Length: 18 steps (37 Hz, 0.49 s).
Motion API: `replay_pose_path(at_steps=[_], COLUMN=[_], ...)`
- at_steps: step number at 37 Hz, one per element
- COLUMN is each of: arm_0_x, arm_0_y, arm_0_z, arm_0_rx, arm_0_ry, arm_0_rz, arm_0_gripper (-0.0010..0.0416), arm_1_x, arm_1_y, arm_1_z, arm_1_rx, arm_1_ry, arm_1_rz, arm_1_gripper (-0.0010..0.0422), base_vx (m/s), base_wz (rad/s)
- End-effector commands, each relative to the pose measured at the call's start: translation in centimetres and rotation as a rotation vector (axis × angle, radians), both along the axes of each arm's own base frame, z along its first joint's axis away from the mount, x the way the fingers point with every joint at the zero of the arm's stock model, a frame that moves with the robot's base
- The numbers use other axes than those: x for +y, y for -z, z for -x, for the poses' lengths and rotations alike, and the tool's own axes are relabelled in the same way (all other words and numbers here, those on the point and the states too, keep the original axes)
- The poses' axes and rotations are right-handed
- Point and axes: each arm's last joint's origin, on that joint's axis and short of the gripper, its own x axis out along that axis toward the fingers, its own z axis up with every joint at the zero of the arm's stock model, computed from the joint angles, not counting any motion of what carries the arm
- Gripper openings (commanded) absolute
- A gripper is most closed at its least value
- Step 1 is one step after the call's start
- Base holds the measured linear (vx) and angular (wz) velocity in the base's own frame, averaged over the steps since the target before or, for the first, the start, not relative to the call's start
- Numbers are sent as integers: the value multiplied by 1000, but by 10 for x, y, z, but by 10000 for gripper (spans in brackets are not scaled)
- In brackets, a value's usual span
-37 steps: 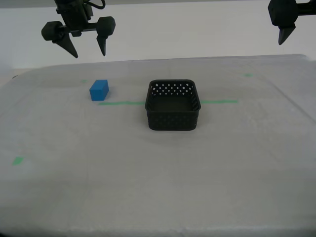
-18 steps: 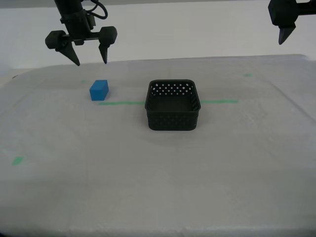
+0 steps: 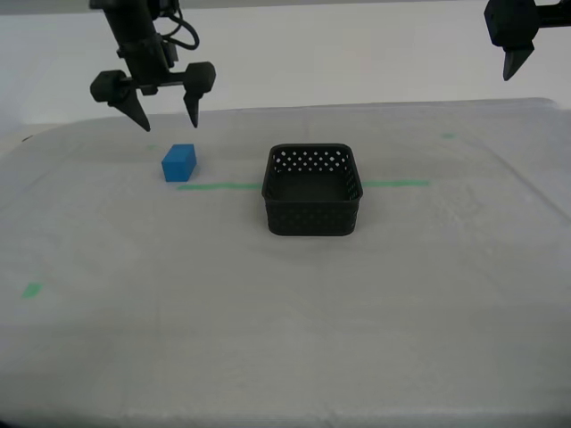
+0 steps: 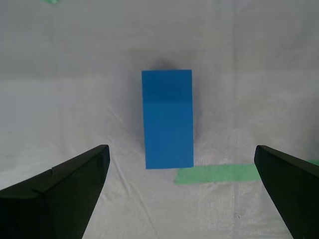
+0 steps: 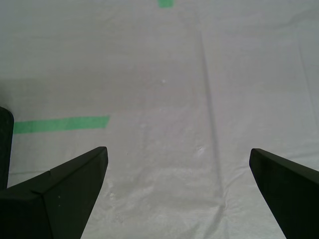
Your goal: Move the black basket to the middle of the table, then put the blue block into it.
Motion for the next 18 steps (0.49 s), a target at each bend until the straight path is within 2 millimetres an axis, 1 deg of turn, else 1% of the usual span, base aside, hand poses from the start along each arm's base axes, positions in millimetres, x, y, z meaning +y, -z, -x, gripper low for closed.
replay_pose_path(at_steps=[1, 7, 10, 12, 15, 18], arm_0_x=[0, 0, 0, 0, 0, 0], arm_0_y=[0, -1, -1, -1, -1, -1], arm_0_z=[0, 0, 0, -1, -1, -1], arm_0_rx=[-3, -4, -6, -8, -8, -9], arm_0_ry=[0, 0, 0, 0, 0, 0], arm_0_rz=[-1, -1, -1, -1, -1, -1], arm_0_gripper=[399, 398, 399, 398, 398, 399], arm_1_x=[-1, -1, -1, -1, -1, -2], arm_1_y=[14, 27, 28, 33, 33, 43], arm_1_z=[-2, -4, -4, -6, -7, -9], arm_1_rx=[34, 60, 59, 55, 48, 55], arm_1_ry=[3, 3, 2, 0, -1, -2], arm_1_rz=[1, -4, -6, -10, -8, -1], arm_1_gripper=[401, 401, 401, 401, 401, 401], base_vx=[0, 0, 0, 0, 0, 0], base_wz=[0, 0, 0, 0, 0, 0])
